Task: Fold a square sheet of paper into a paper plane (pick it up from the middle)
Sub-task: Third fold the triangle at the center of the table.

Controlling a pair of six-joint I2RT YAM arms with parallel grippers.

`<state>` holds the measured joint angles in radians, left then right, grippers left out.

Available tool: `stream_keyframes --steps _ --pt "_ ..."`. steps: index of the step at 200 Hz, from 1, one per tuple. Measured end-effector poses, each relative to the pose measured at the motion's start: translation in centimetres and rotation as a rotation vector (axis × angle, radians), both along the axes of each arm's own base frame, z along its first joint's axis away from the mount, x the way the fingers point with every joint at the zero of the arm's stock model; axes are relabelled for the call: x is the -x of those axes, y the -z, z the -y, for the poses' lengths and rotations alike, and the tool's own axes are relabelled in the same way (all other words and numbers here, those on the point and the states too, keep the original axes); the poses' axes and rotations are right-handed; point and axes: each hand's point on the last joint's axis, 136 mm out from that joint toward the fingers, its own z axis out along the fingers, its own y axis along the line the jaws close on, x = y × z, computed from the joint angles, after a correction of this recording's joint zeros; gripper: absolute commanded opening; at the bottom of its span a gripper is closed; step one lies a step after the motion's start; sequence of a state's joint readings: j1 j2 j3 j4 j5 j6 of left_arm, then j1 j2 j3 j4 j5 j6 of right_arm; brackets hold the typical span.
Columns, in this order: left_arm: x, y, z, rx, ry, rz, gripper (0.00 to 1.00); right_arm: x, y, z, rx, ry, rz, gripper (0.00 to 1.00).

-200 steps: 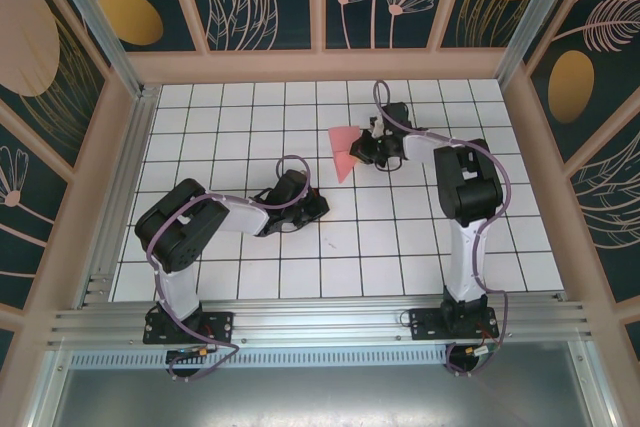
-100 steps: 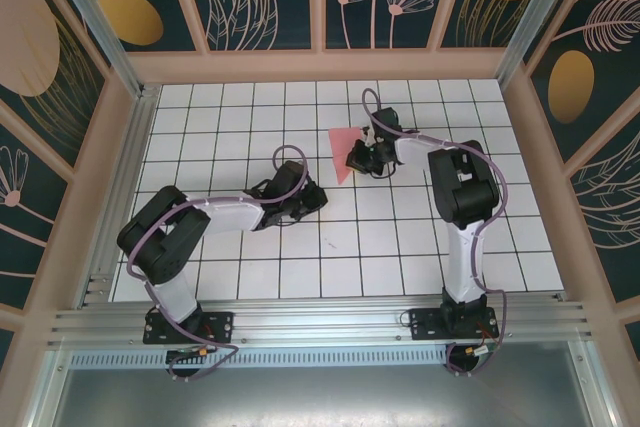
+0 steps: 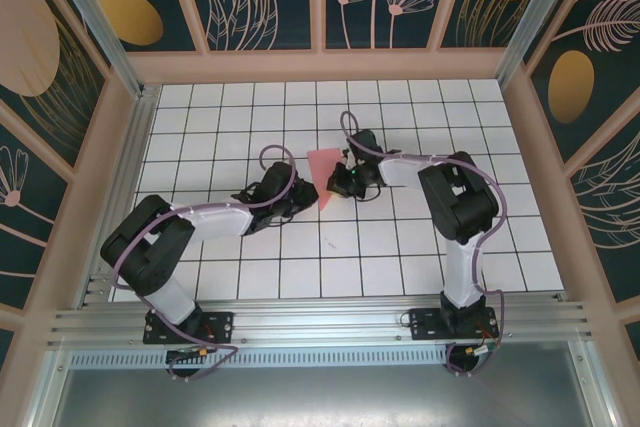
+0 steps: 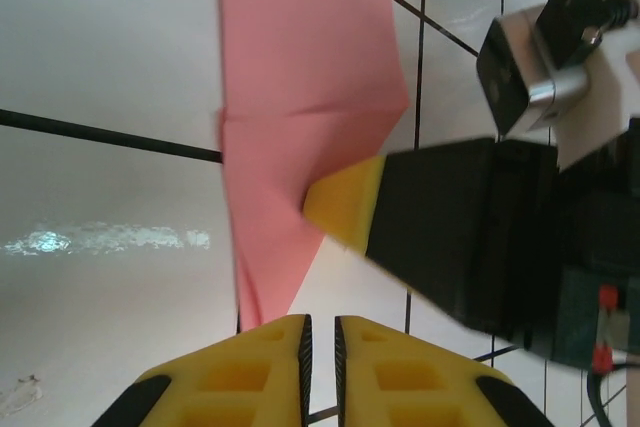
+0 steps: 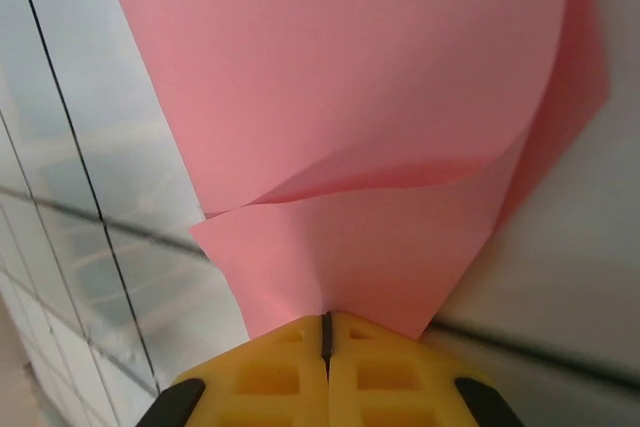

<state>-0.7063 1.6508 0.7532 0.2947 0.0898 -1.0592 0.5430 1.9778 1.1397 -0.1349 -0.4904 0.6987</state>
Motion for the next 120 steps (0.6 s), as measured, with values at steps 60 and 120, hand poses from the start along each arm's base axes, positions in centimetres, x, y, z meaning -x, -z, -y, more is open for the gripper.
stream_keyframes --steps 60,120 --pt "0.8 1.3 1.4 0.051 0.063 -0.038 0.00 3.1 -0.1 -0.8 -0.060 0.074 -0.099 0.02" --pt "0.6 1.6 1.6 0.086 0.070 -0.033 0.00 3.0 -0.1 -0.8 -0.091 0.129 -0.137 0.03"
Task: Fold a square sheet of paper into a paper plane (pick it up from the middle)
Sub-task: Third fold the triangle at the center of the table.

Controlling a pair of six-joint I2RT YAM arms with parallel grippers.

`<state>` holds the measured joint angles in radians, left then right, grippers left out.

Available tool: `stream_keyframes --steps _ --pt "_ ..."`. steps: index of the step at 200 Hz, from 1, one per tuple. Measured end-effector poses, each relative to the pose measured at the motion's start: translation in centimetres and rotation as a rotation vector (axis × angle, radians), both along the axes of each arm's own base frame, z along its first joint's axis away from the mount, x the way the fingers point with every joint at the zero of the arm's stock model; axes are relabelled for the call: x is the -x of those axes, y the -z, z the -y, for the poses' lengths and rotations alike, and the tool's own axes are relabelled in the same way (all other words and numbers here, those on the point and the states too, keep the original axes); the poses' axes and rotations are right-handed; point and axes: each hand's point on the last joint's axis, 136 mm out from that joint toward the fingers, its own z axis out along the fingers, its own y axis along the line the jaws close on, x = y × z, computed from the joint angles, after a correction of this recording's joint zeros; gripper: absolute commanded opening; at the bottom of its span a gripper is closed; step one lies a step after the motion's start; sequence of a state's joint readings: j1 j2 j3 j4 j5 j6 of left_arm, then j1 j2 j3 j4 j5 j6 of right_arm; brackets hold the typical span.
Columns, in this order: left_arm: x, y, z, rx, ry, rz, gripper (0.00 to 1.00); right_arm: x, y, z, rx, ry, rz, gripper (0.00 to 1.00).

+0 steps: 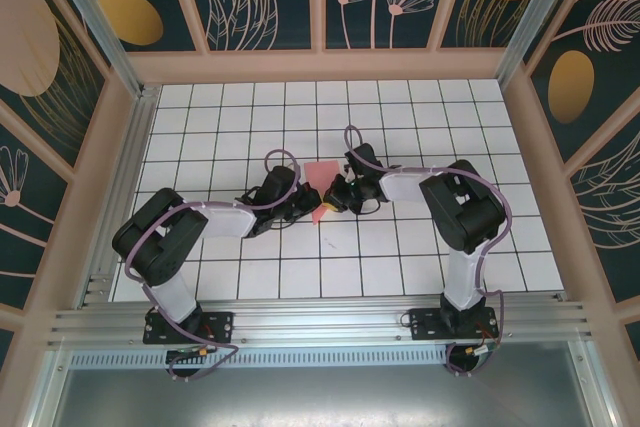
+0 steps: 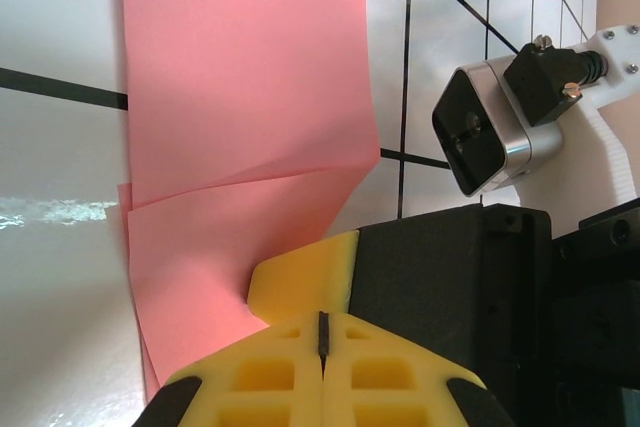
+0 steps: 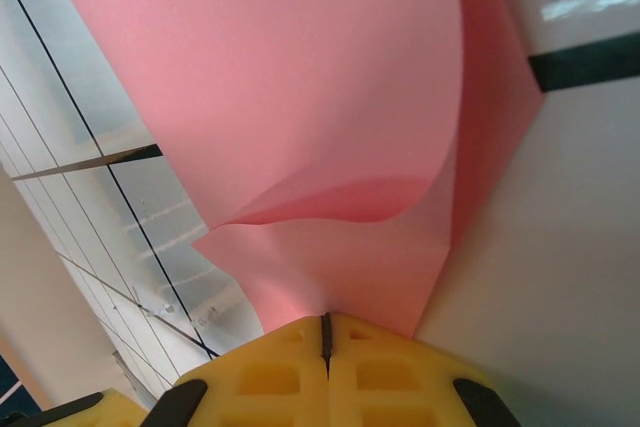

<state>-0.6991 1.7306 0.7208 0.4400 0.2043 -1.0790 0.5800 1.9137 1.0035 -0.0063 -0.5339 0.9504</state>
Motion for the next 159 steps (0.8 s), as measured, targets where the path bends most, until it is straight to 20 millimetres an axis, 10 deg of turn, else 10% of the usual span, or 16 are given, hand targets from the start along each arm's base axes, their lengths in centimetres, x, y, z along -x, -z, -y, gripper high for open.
stream_keyframes --steps 159 --pt "2.0 1.7 0.0 0.018 0.036 -0.061 0.00 -0.2 -0.4 0.1 -0.060 0.035 -0.016 0.02"
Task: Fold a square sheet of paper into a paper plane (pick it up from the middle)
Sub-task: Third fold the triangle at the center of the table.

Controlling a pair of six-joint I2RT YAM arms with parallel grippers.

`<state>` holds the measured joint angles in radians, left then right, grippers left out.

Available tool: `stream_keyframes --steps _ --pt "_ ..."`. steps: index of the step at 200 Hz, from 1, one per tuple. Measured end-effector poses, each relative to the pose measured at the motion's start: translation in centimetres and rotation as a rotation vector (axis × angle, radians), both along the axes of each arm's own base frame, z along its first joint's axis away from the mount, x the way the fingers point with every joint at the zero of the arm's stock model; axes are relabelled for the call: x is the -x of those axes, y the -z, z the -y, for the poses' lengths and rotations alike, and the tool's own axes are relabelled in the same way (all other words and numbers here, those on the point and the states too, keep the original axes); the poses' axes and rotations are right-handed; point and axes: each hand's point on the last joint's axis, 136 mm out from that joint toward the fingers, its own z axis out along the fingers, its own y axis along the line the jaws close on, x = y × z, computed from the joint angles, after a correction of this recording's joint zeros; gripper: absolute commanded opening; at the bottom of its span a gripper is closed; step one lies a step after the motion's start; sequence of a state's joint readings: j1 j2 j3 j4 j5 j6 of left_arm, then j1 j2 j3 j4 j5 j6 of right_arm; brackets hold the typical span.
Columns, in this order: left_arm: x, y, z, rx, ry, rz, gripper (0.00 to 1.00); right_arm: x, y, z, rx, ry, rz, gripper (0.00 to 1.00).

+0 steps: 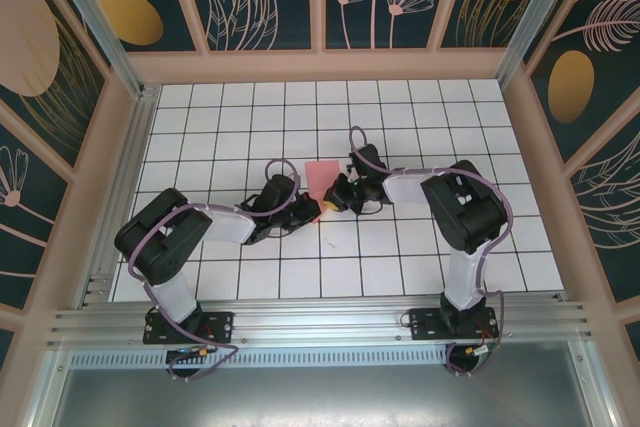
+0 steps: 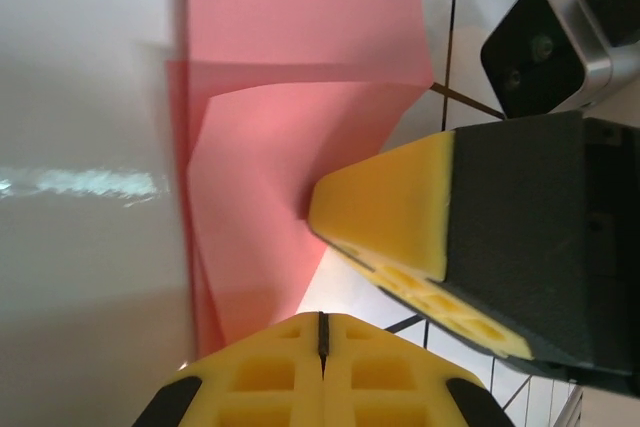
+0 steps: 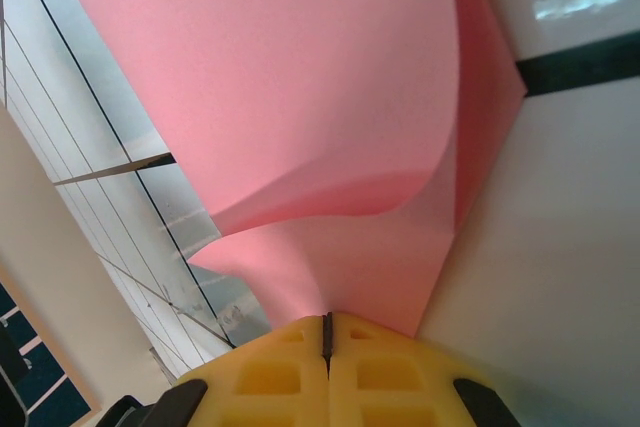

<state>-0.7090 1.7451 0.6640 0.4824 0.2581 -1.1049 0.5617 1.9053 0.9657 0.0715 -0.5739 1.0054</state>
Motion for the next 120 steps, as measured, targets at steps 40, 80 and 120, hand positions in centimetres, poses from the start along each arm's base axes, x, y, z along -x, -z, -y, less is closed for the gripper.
stream_keyframes --steps 40,80,120 --pt "0.2 0.9 0.3 -0.021 0.011 -0.029 0.00 0.0 0.0 0.0 -0.002 -0.002 -0.001 0.02" --pt "0.6 1.8 -0.3 -0.069 0.003 -0.070 0.00 -0.1 -0.5 -0.2 -0.022 -0.009 0.004 0.04" --pt "0.4 1.9 -0.3 -0.096 -0.011 -0.077 0.00 -0.6 -3.6 -0.4 -0.051 -0.045 0.116 0.10"
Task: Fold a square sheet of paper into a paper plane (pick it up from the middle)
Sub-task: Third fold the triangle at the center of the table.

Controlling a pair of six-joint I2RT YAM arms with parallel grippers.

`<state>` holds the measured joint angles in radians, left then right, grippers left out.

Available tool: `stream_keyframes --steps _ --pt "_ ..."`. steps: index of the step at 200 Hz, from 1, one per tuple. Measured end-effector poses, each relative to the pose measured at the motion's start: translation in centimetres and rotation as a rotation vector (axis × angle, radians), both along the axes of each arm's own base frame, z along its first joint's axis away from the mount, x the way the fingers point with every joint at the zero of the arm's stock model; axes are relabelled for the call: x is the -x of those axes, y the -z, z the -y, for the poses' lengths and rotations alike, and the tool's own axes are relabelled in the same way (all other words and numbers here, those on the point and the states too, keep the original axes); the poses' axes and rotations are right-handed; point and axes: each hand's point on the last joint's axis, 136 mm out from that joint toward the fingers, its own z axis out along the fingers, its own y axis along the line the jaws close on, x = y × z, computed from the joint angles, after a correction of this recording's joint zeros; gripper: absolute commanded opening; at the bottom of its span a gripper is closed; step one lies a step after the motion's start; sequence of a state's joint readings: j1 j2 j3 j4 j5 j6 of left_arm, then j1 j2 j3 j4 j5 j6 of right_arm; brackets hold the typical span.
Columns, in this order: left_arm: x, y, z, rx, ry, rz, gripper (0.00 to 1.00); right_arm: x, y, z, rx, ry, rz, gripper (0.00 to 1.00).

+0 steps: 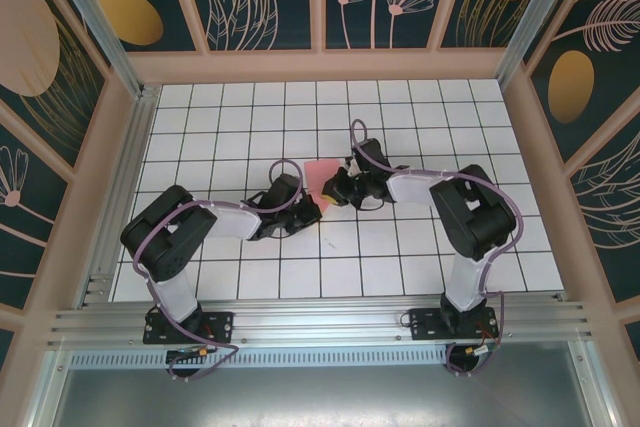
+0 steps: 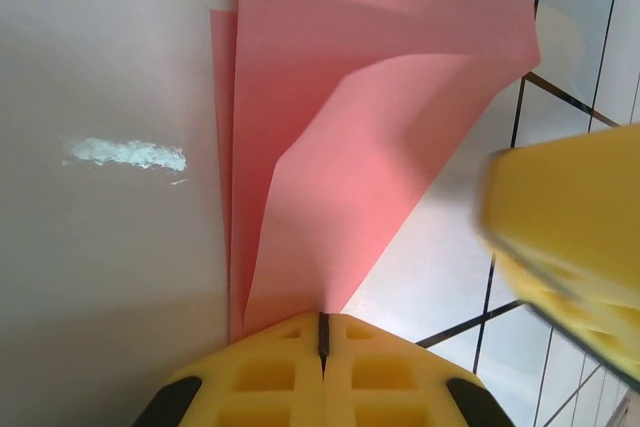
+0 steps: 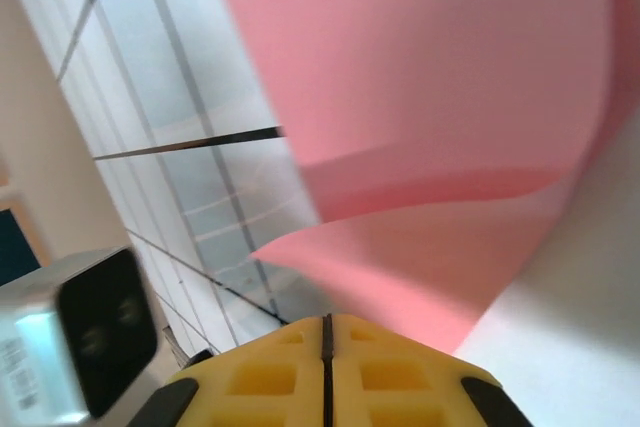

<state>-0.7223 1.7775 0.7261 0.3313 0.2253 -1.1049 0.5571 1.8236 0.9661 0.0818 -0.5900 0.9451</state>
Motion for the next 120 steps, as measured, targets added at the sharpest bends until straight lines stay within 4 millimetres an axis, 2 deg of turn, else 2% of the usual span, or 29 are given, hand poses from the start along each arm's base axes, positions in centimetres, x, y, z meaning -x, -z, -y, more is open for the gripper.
stream_keyframes --steps 19,40,60,99,120 --pt "0.0 0.1 -0.1 -0.007 -0.004 -0.003 0.00 -0.5 -1.5 0.1 0.011 -0.017 0.079 0.08" --pt "-0.1 0.0 -0.1 -0.011 -0.004 -0.006 0.00 -0.8 -1.4 0.4 0.046 -0.037 0.118 0.05" --pt "-0.1 0.1 0.0 -0.016 -0.004 -0.012 0.00 -0.3 -0.2 0.7 0.082 -0.067 0.116 0.05" --pt "-0.1 0.1 0.0 -0.021 -0.004 -0.017 0.00 1.1 3.4 0.3 0.135 -0.140 0.065 0.04" --pt "-0.2 0.1 0.0 -0.021 -0.005 -0.017 0.00 1.0 4.0 0.0 0.133 -0.161 0.060 0.03"
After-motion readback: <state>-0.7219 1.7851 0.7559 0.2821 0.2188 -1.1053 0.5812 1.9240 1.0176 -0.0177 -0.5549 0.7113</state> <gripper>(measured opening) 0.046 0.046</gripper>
